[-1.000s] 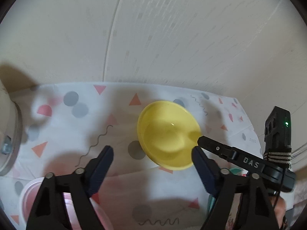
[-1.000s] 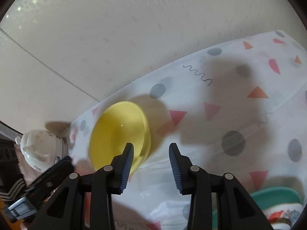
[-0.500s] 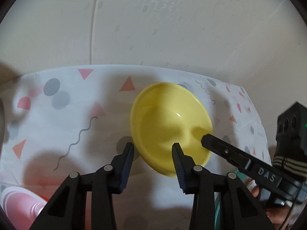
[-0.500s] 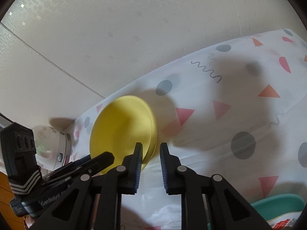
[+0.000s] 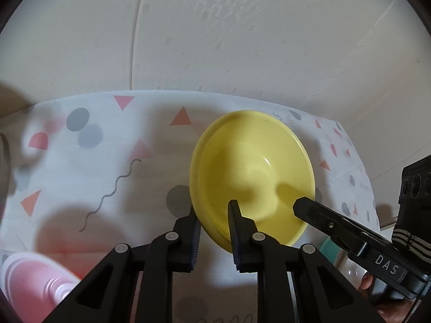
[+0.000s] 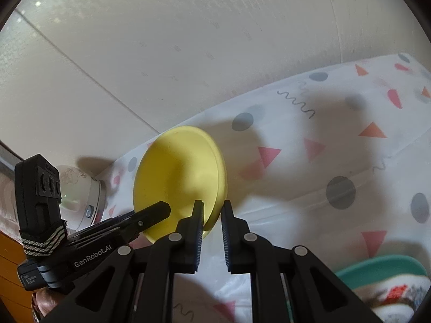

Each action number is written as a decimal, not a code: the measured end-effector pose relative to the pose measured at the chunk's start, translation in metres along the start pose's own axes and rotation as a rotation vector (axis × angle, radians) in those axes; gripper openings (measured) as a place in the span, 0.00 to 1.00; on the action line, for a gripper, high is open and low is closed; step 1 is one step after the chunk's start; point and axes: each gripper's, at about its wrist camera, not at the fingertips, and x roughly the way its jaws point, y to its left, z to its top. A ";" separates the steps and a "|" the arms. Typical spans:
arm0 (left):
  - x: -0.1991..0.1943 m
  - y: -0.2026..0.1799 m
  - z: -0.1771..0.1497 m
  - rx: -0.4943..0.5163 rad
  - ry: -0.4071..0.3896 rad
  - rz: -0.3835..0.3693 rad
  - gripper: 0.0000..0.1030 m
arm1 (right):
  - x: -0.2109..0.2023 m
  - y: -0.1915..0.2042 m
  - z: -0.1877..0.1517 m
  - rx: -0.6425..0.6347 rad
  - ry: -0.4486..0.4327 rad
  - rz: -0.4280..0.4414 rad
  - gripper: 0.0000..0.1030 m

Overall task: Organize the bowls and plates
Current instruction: 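Lift the yellow bowl with both grippers and carry it over the steel bowl, then lower the yellow bowl into the steel bowl and open both grippers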

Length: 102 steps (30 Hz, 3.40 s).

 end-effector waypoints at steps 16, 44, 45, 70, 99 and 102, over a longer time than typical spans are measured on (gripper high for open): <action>-0.076 -0.021 -0.048 0.070 -0.112 -0.029 0.19 | -0.063 0.035 -0.046 -0.042 -0.098 -0.002 0.13; -0.118 0.005 -0.166 0.047 -0.175 -0.119 0.19 | -0.098 0.053 -0.165 -0.064 -0.130 0.041 0.13; -0.116 0.006 -0.168 0.047 -0.169 -0.116 0.19 | -0.096 0.053 -0.167 -0.062 -0.121 0.039 0.13; -0.105 -0.003 -0.195 0.189 -0.168 0.042 0.22 | -0.065 0.061 -0.165 -0.124 0.104 -0.105 0.13; -0.132 0.008 -0.197 0.186 -0.268 0.055 0.45 | -0.048 0.072 -0.158 -0.210 0.187 -0.249 0.18; -0.136 0.011 -0.197 0.171 -0.279 0.031 0.46 | -0.049 0.074 -0.161 -0.220 0.186 -0.246 0.21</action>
